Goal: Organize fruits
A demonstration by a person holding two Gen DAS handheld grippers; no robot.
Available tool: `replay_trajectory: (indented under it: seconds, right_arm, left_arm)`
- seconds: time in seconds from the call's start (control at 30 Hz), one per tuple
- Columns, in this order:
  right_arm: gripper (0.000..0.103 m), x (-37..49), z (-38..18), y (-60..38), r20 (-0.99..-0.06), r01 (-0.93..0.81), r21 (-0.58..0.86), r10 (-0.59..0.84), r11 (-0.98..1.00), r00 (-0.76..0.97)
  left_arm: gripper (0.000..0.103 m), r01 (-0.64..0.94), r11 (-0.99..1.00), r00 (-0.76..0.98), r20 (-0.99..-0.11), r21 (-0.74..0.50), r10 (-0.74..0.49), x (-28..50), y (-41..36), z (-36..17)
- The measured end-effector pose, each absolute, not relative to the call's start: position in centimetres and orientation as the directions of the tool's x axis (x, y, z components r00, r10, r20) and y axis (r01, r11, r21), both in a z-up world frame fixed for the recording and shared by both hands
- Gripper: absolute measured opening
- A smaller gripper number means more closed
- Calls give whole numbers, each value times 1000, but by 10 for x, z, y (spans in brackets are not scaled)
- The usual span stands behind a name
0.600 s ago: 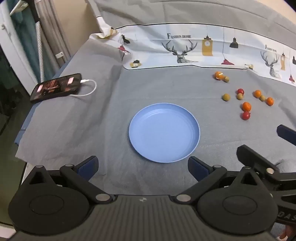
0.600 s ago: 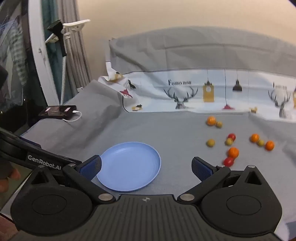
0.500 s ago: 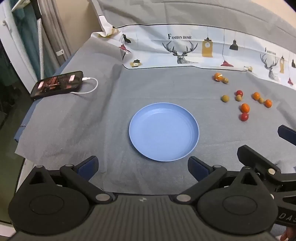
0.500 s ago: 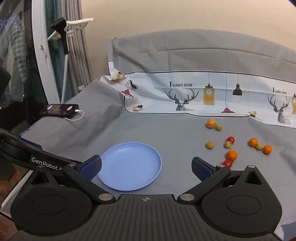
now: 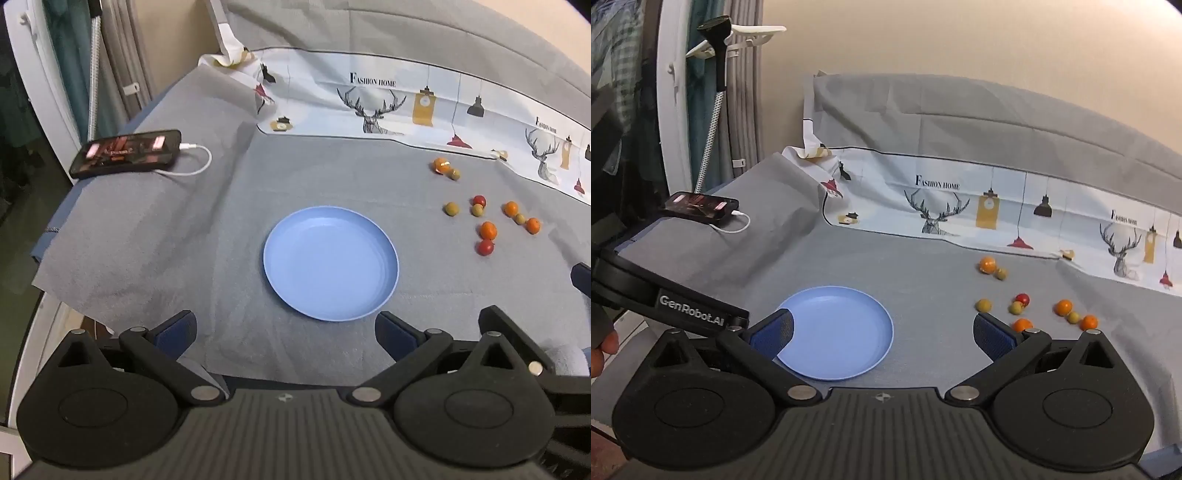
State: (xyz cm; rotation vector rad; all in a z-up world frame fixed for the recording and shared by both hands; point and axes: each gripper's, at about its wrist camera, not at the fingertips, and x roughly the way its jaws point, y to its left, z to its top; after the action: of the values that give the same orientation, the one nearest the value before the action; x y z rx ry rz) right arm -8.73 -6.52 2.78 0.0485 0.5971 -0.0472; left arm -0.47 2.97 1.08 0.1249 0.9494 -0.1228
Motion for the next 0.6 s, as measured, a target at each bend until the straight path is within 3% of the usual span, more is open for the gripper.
replay_trajectory:
  seconds: [0.6]
  right_arm:
    - [103, -65, 20, -53, -629, 40, 28, -14, 999, 778]
  left_arm:
    - [103, 134, 986, 564, -826, 97, 4, 6, 38, -3]
